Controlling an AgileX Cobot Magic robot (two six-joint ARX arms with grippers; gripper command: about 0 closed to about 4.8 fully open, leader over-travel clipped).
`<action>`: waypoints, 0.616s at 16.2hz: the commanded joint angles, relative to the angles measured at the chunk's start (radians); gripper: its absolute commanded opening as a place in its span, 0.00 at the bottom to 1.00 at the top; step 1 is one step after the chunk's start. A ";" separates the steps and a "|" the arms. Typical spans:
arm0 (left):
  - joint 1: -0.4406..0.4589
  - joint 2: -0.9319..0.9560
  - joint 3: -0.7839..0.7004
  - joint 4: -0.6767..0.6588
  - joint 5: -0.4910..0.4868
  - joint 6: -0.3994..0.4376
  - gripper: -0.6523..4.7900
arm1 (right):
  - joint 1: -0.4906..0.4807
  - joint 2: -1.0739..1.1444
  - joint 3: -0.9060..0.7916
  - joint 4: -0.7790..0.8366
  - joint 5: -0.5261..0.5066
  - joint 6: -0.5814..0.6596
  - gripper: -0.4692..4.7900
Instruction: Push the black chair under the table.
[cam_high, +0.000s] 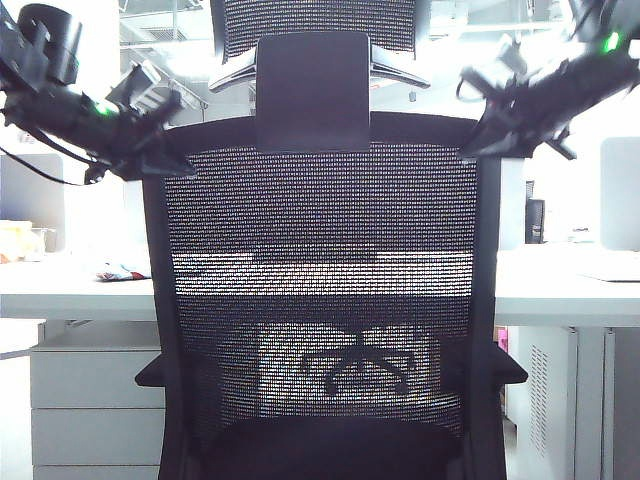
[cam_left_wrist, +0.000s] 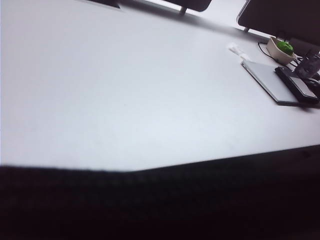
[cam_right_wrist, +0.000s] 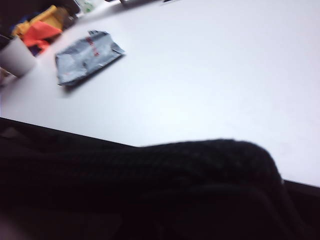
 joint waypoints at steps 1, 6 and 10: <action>-0.007 -0.077 -0.030 0.031 0.035 0.026 0.11 | 0.009 -0.083 -0.029 0.027 0.032 -0.030 0.08; -0.005 -0.344 -0.220 0.010 0.042 0.025 0.11 | 0.020 -0.335 -0.243 0.026 0.043 -0.016 0.08; -0.005 -0.602 -0.315 -0.084 0.040 0.037 0.11 | 0.020 -0.620 -0.326 -0.068 0.065 -0.013 0.08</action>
